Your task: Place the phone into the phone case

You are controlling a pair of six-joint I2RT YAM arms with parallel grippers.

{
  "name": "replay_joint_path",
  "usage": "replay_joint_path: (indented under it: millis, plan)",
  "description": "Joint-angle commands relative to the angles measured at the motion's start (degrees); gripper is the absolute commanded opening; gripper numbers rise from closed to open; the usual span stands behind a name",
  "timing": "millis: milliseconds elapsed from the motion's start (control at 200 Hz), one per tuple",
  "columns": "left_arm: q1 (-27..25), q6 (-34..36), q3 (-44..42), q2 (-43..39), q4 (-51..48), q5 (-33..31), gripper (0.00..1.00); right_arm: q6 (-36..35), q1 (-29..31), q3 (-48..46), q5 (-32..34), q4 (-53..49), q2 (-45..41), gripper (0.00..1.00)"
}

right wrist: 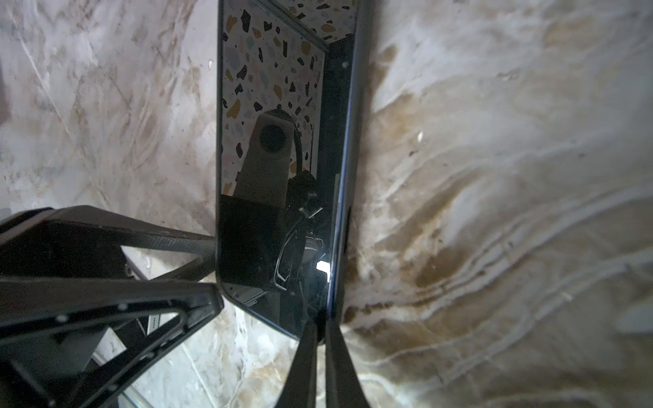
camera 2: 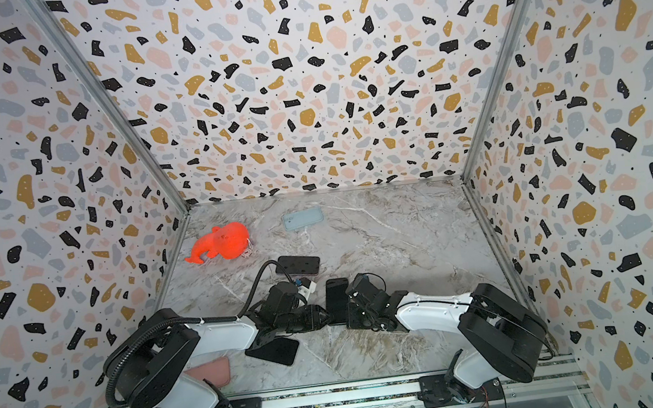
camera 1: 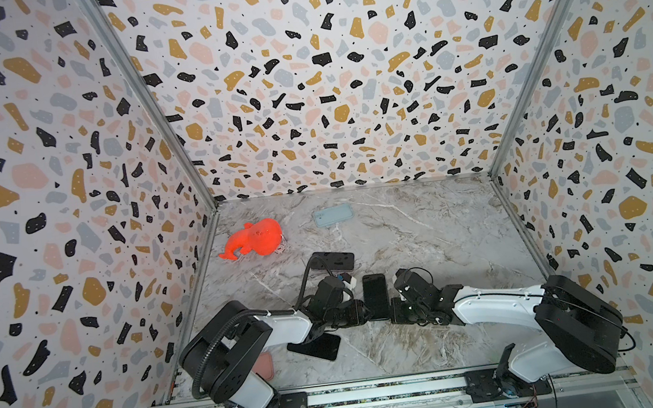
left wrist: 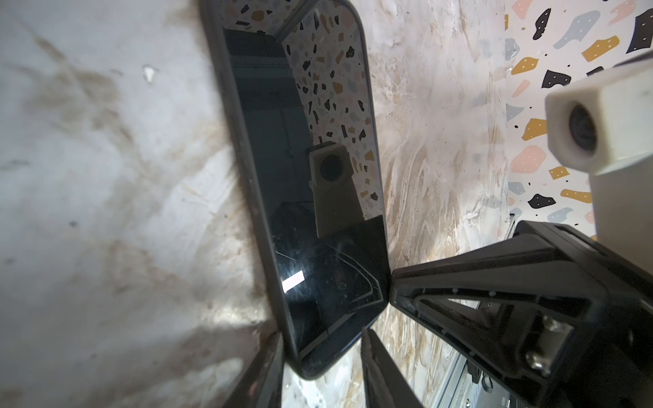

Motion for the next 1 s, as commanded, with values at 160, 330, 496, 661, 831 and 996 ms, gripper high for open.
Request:
replay_joint_path:
  millis: [160, 330, 496, 661, 831, 996]
  plan:
    - [-0.7, -0.5, -1.7, 2.4, -0.4, 1.1, 0.39, 0.2, 0.8, 0.4, -3.2, 2.5, 3.8, 0.08]
    - [-0.7, -0.2, -2.1, 1.3, -1.1, 0.8, 0.39, -2.4, 0.9, 4.6, 2.3, -5.8, -1.0, 0.09]
    - [-0.7, 0.7, -1.5, -0.2, -3.2, 0.0, 0.39, -4.0, 0.8, 5.3, 8.0, -8.6, -4.5, 0.11]
    - [-0.7, 1.2, -1.4, -0.2, -3.8, -0.2, 0.39, -4.6, 0.6, 6.4, 6.9, -8.5, -1.6, 0.22]
    - [-0.7, 1.1, -1.4, 0.1, -3.3, -0.1, 0.40, -5.0, 0.6, 6.4, 6.0, -7.5, 0.9, 0.27]
    - [-0.7, 1.0, -1.2, 0.4, -3.0, 0.0, 0.40, -5.3, 0.6, 6.2, 5.6, -6.8, 2.7, 0.28]
